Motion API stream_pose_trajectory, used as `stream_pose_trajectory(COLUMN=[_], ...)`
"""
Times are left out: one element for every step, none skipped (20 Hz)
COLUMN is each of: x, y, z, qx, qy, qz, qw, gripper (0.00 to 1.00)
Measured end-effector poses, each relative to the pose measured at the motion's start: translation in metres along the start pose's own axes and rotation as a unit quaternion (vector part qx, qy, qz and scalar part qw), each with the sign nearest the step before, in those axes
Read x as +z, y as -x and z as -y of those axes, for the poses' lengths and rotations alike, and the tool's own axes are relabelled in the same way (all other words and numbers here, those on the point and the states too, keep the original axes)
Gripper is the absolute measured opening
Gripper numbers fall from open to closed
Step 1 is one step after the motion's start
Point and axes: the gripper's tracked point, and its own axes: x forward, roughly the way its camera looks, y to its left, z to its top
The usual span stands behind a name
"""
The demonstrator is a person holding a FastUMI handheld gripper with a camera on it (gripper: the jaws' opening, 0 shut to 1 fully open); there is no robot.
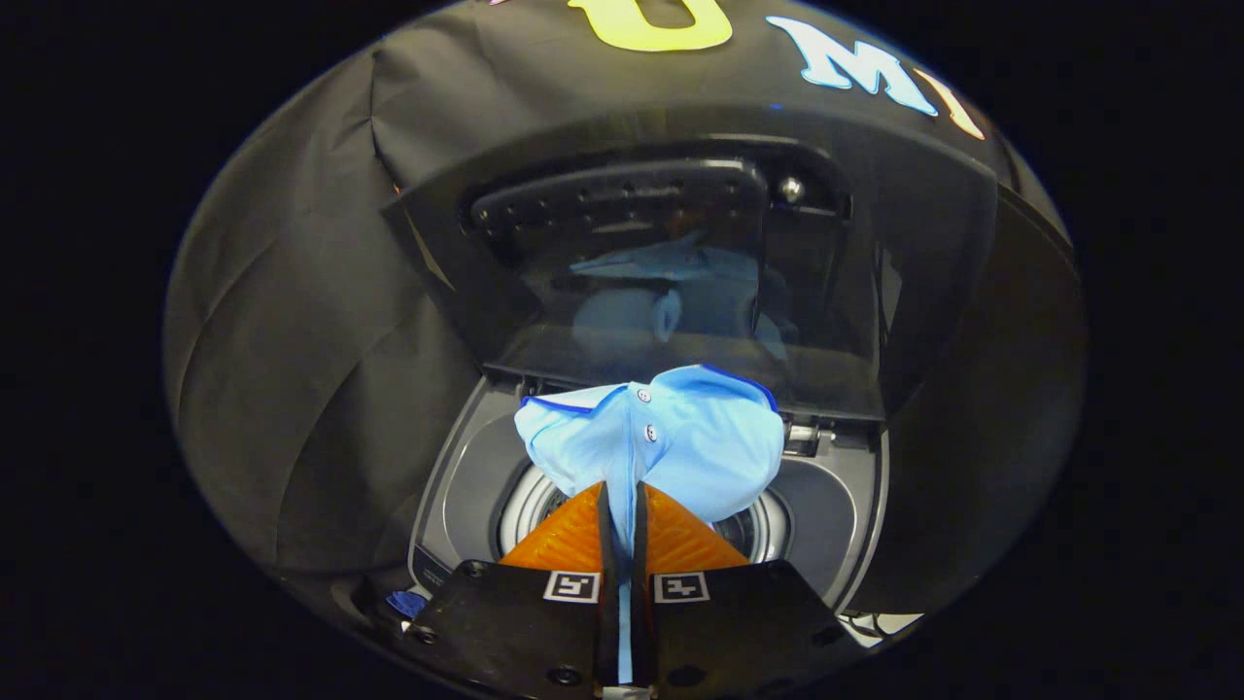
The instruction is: Put the clothes into the washing machine and then close the washing machine lid.
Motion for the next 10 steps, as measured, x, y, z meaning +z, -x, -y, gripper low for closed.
stream_pose_trajectory(x=[-0.004, -0.01, -0.016, -0.02, -0.024, -0.023, -0.024, -0.024, -0.025, -0.026], y=[-0.009, -0.018, -0.027, -0.032, -0.034, -0.033, -0.033, -0.034, -0.036, -0.036], z=[-0.001, -0.002, -0.002, 0.0, 0.0, -0.001, -0.001, -0.001, 0.0, -0.001], qx=[0.004, 0.009, 0.008, 0.003, -0.002, -0.006, -0.008, -0.009, -0.009, -0.009], qy=[0.0, -0.004, -0.01, -0.018, -0.024, -0.027, -0.026, -0.022, -0.02, -0.019], qz=[-0.005, -0.015, -0.027, -0.035, -0.038, -0.04, -0.044, -0.044, -0.044, -0.046], qw=[1.0, 1.0, 1.0, 0.999, 0.999, 0.999, 0.999, 0.999, 0.999, 0.999], gripper=[0.06, 0.06, 0.06, 0.06, 0.06, 0.06, 0.06, 0.06, 0.06, 0.06])
